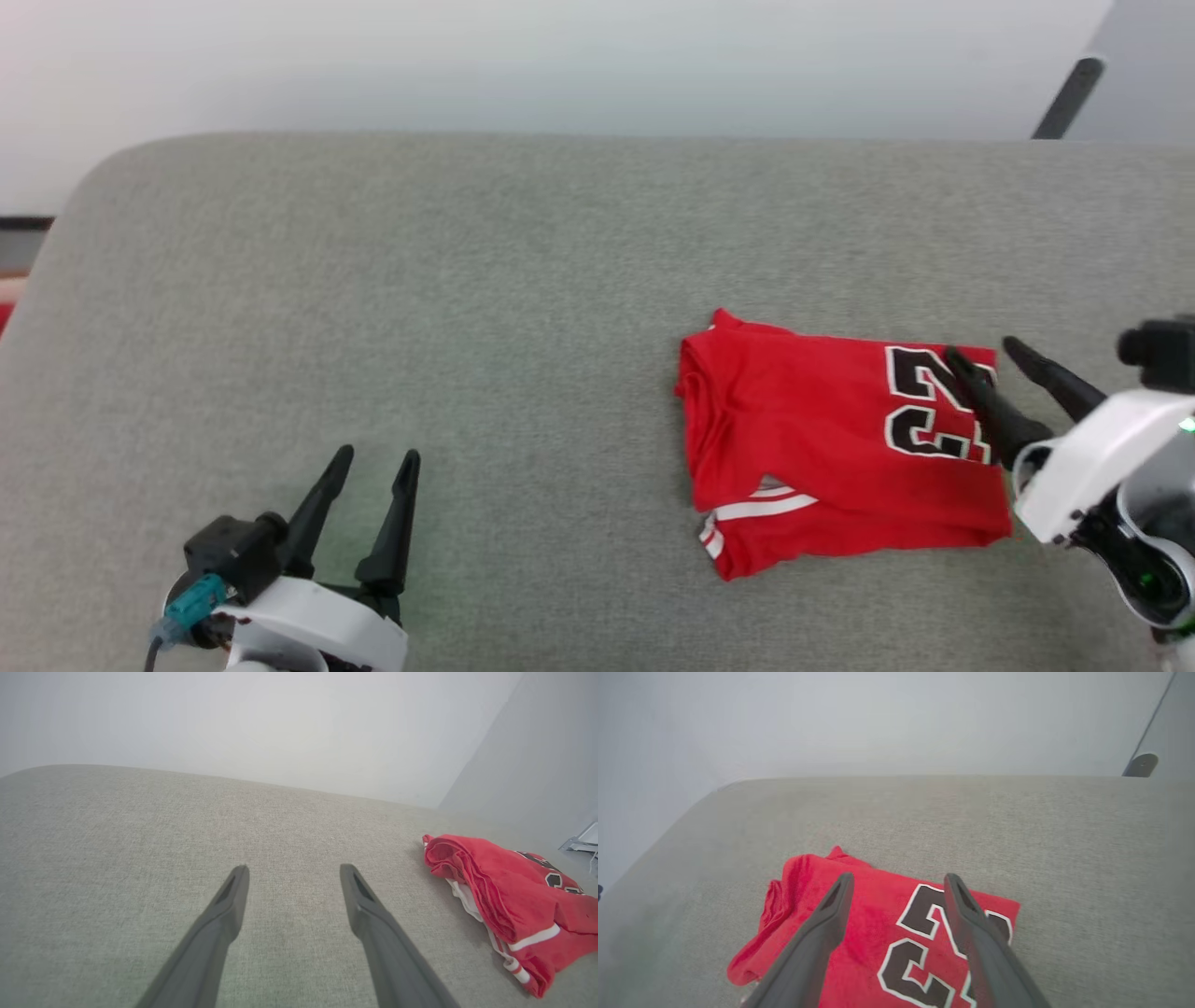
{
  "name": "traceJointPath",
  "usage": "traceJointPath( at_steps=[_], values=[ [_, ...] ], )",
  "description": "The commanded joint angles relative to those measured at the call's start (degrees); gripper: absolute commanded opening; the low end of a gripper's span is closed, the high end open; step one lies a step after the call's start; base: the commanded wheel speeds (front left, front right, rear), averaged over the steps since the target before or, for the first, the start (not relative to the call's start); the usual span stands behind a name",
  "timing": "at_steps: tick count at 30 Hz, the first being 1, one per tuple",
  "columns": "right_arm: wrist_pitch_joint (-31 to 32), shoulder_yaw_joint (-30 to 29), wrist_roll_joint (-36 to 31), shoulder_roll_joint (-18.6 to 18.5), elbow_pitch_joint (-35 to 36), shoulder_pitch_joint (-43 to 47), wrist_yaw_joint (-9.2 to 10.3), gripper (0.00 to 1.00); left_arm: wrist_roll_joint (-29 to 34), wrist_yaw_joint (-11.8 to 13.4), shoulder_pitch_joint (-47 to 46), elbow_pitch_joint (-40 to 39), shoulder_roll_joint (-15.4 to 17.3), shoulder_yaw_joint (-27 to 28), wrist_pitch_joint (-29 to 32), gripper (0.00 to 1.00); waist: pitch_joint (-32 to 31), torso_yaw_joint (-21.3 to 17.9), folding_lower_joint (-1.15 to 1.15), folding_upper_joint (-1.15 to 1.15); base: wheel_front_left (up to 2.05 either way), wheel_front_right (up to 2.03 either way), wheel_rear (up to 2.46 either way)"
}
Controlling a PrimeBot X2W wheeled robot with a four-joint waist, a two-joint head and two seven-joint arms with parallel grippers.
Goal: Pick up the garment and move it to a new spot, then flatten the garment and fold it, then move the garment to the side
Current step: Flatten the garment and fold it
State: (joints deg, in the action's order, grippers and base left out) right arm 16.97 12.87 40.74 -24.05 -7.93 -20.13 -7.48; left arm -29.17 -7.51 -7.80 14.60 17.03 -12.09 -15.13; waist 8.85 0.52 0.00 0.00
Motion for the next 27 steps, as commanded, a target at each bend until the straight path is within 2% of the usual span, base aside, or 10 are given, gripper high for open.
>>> traceJointPath(
  at_steps=[1,3,8,15,21,27],
  values=[
    [-1.98,-0.85,-0.65,-0.32,-0.59,1.52,-0.02,1.00,-0.37,0.07,0.82,0.35,0.42,-0.04,0.05,1.00,-1.67,-2.10,0.00,0.00,0.00,0.00,0.00],
    [-4.81,-1.49,-1.13,-0.74,-1.30,2.84,-0.02,1.00,-0.65,0.07,0.84,0.73,0.68,-0.09,0.05,1.00,-2.06,-2.60,0.00,0.00,0.00,0.00,0.00],
    [-12.50,-3.74,-2.08,0.91,-2.56,6.57,-0.02,1.00,-0.83,0.07,1.65,1.43,0.97,0.45,0.05,1.00,-3.31,-3.79,0.00,0.00,0.00,0.00,0.00],
    [-21.32,-3.96,-3.38,2.72,-3.84,11.50,-0.02,1.00,-0.56,0.07,5.12,1.58,0.37,2.59,0.05,1.00,-6.36,-4.74,0.00,0.00,0.00,0.00,0.00],
    [-25.06,-4.67,-4.37,3.14,-3.57,15.68,-0.02,1.00,0.88,0.07,8.84,-0.04,-0.69,4.50,0.05,1.00,-8.95,-3.80,0.00,0.00,0.00,0.00,0.00],
    [-25.97,-6.34,-6.52,3.60,-0.89,19.27,-0.02,1.00,3.07,0.07,12.17,-2.92,-0.81,6.34,0.05,1.00,-9.75,-2.91,0.00,0.00,0.00,0.00,0.00]
  ],
)
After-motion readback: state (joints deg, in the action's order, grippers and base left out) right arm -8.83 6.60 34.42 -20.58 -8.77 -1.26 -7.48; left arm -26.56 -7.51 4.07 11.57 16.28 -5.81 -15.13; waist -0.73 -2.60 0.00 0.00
